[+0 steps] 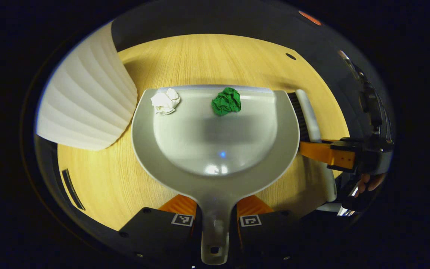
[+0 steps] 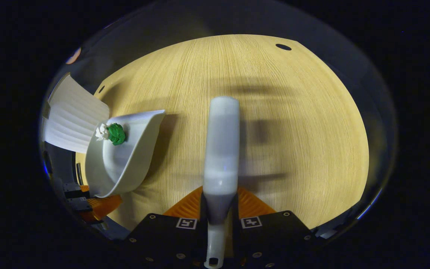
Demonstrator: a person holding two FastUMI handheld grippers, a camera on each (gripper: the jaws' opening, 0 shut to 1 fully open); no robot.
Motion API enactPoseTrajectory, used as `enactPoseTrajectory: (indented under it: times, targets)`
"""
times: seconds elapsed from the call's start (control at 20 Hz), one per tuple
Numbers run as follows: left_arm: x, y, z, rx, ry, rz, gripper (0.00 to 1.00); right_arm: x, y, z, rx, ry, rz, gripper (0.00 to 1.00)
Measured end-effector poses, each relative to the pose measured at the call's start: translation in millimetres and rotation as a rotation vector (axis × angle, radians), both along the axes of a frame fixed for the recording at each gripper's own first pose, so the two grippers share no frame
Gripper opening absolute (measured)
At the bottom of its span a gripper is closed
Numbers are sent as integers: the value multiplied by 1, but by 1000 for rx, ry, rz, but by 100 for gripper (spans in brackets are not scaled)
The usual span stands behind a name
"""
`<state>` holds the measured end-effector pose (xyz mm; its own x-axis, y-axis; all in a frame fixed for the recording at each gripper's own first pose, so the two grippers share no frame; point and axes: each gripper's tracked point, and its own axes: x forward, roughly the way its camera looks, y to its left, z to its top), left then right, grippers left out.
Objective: Pick up the small broom and dustpan from the desktop, sweep the trash into the dustpan with the broom, and then empty the trash into the garbage bin.
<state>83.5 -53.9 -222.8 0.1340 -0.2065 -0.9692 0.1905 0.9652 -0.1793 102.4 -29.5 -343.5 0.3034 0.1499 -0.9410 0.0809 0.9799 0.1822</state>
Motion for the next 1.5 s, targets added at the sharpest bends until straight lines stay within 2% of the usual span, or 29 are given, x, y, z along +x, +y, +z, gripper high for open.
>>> enactPoseTrajectory:
  times: [0.2,0.25,0.35,0.4,0.45,0.5,0.55,0.65,0.75,0.95,1.15,1.4,1.5]
  targets:
    - [-21,-5,54,-17,-69,-39,30,6,-1,-9,-8,-15,9,37]
    - [-25,-6,65,-11,-97,-50,30,4,3,-1,-9,-25,14,29]
    - [-32,-10,84,-24,-128,-63,30,2,5,6,-4,-40,29,50]
    - [-37,-10,95,-39,-136,-67,30,0,9,8,3,-47,38,43]
    - [-35,1,104,-43,-148,-72,30,-2,12,8,6,-53,46,52]
    - [-35,5,113,-40,-164,-79,30,-2,15,8,13,-61,56,57]
    - [-31,7,129,-47,-182,-80,30,-1,17,8,17,-67,65,58]
    - [-26,13,152,-69,-207,-67,30,-1,16,11,24,-78,71,81]
    - [-17,25,171,-87,-238,-30,30,2,15,14,27,-89,70,92]
    - [3,84,195,-11,-300,79,30,5,13,17,39,-100,55,96]
    - [11,150,193,77,-278,143,30,8,10,23,46,-107,40,96]
    - [6,219,181,264,-224,122,30,7,7,26,56,-107,32,96]
    - [2,244,177,330,-198,91,30,4,7,27,63,-109,37,96]
